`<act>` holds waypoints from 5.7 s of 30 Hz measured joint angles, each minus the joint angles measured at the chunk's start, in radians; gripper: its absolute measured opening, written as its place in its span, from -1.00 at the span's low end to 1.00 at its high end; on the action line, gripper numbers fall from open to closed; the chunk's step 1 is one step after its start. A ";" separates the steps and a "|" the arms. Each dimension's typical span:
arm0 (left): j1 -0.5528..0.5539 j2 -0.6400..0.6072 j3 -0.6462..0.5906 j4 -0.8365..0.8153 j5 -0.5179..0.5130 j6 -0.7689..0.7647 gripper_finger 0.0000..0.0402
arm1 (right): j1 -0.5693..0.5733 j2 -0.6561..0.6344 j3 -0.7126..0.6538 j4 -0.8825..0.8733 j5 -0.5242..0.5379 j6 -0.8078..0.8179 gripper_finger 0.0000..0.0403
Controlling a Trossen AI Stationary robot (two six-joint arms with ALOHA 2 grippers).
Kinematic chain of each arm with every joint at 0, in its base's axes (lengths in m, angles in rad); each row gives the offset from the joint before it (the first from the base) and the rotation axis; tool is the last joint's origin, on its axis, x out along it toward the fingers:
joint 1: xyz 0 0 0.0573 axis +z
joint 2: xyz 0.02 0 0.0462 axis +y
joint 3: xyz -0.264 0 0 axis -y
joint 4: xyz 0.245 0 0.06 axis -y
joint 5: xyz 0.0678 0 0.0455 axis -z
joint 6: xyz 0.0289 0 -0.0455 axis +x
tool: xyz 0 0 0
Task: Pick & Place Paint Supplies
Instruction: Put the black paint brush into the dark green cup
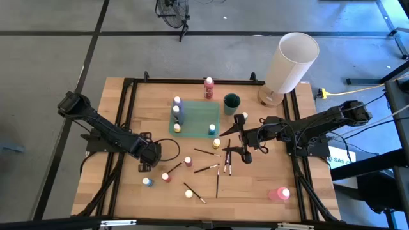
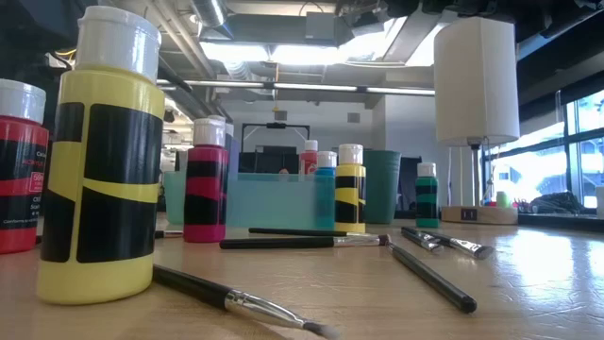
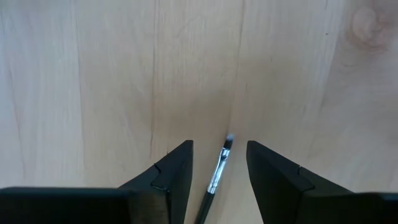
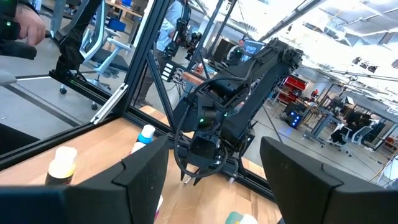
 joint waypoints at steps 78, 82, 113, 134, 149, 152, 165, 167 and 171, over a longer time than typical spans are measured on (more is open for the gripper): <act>0.069 0.001 -0.061 0.076 0.032 0.155 -0.99 | 0.000 0.000 0.000 -0.012 0.000 0.000 0.27; 0.069 0.001 -0.058 0.074 0.034 0.132 -0.99 | 0.000 0.000 0.000 -0.012 0.000 0.000 0.27; -0.001 0.001 0.419 -0.232 -0.399 0.069 -0.99 | 0.008 0.000 0.000 -0.036 -0.009 0.024 0.27; -0.099 -0.101 0.535 0.467 -0.877 0.678 -0.99 | 0.018 0.000 0.000 0.045 -0.064 0.034 0.27; 0.127 0.057 0.445 1.210 -0.180 0.984 -0.99 | 0.022 0.000 0.000 0.088 -0.022 0.045 0.27; 0.139 0.117 0.445 1.257 -0.118 0.962 -0.99 | 0.022 0.000 0.000 0.052 -0.071 0.026 0.27; 0.110 0.189 0.444 1.339 -0.102 0.985 -0.99 | 0.060 0.000 0.000 0.089 -0.004 0.021 0.29; 0.112 0.189 0.444 1.352 -0.138 0.981 -0.99 | 0.059 0.001 0.000 0.109 0.009 0.030 0.29; 0.117 0.189 0.444 1.384 -0.204 0.986 -0.99 | 0.060 0.009 0.000 0.152 0.030 0.084 0.29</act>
